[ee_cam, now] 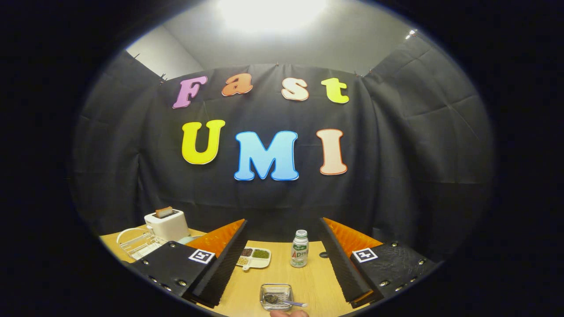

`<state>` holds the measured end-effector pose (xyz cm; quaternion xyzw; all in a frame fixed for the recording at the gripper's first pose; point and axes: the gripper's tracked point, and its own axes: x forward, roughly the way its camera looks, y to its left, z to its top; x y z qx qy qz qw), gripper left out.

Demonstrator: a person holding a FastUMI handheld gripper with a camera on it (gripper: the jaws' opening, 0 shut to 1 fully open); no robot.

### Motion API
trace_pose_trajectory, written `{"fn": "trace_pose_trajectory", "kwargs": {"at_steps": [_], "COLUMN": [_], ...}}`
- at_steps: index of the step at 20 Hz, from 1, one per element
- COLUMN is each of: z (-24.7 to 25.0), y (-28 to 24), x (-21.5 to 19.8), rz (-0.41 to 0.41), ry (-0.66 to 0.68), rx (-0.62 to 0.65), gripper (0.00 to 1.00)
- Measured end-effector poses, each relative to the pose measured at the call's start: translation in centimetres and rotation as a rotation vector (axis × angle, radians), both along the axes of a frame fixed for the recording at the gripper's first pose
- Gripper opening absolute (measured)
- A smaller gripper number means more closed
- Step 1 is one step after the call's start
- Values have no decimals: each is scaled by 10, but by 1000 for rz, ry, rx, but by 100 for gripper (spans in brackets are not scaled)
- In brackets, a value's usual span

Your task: Take the plate from the dish rack, then take the spoon from the basket and place it into the plate.

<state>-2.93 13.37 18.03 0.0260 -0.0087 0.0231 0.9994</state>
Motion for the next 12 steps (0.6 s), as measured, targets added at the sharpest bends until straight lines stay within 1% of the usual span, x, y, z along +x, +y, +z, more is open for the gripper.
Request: {"fn": "trace_pose_trajectory", "kwargs": {"at_steps": [4, 6, 8, 9, 12], "z": [11, 11, 5, 3, -17], "y": [27, 42, 61, 73, 110], "x": [4, 7, 11, 14, 23], "rz": [-14, -6, 19, 45, 114], "ry": [4, 24, 76, 102, 249], "rx": [17, 28, 37, 48, 100], "gripper": [98, 98, 98, 98, 98]}}
